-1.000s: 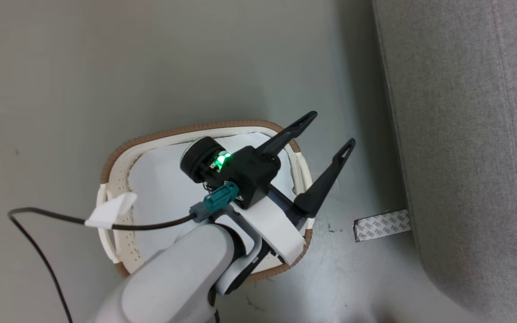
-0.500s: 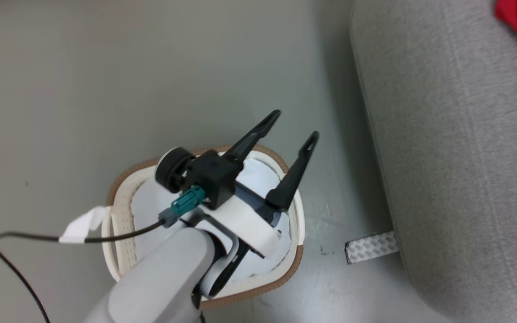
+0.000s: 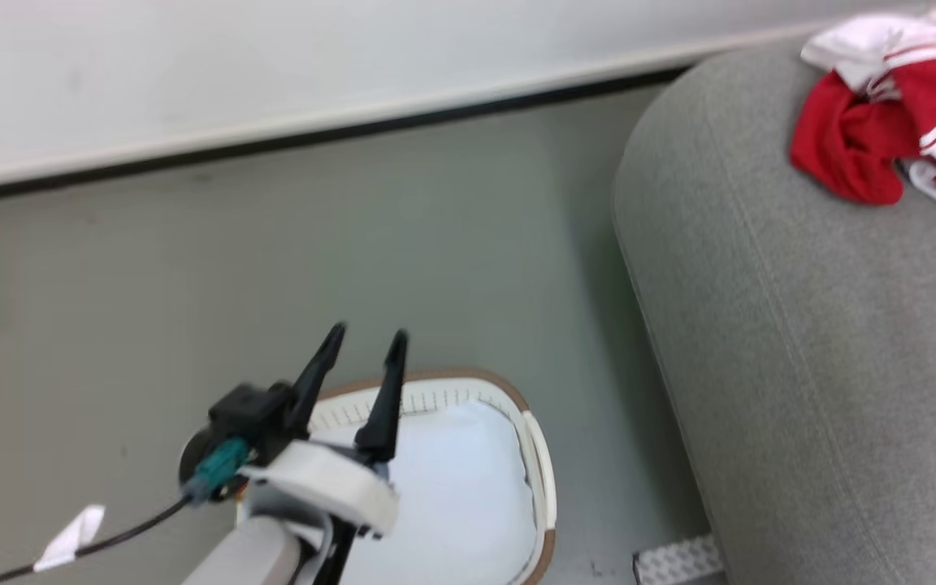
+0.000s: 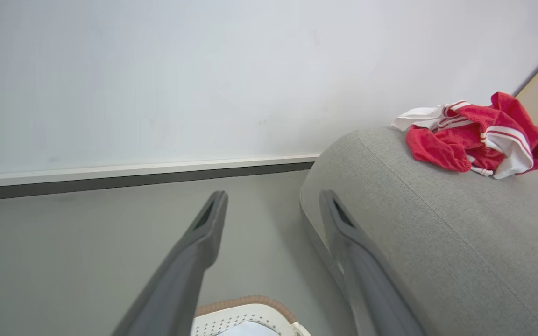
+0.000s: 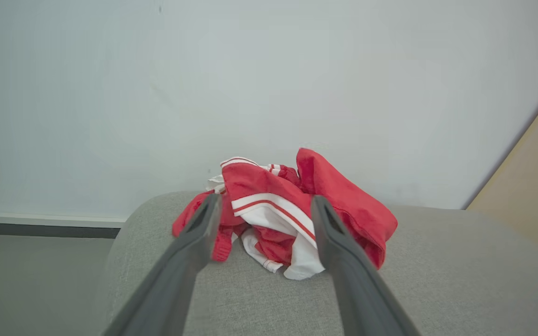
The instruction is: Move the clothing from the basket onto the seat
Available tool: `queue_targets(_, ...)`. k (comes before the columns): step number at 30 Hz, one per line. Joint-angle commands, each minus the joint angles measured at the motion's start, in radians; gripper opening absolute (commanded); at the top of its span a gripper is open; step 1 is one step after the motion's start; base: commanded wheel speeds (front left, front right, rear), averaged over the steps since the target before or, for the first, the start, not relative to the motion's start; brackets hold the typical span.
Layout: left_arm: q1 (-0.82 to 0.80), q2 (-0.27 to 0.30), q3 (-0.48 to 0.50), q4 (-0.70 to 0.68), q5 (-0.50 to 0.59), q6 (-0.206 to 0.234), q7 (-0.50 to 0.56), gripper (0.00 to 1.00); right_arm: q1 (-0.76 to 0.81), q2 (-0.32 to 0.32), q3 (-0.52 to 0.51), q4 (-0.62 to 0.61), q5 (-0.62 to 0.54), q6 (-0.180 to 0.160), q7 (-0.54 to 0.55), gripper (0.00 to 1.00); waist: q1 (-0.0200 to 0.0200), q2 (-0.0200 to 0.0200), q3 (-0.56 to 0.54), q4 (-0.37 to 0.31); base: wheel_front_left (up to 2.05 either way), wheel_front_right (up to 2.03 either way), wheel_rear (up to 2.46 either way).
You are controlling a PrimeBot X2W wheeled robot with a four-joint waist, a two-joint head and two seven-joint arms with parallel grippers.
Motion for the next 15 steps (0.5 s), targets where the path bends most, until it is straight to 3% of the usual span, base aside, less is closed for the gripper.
queue_targets(1, 0.035, 0.014, 0.011, 0.009, 0.004, 0.01, -0.009, 1.0, 0.043, 0.009, 0.007, -0.022, 0.001, -0.003, 0.001, 1.0, 0.0003, 0.0, -0.088, 0.033, 0.0, 0.0, 0.0)
queue_targets(8, 0.179, 0.004, 0.113, 0.014, 0.016, 0.045, -0.016, 1.0, 0.193, 0.083, 0.057, -0.096, 0.004, -0.003, 0.001, 1.0, 0.0003, 0.0, -0.191, 0.065, 0.0, 0.0, 0.0)
queue_targets(15, 0.325, -0.037, 0.214, 0.016, 0.063, 0.01, -0.016, 1.0, 0.308, 0.145, 0.1, -0.123, 0.006, -0.003, 0.001, 1.0, 0.0003, 0.0, -0.28, 0.085, 0.0, 0.0, 0.0)
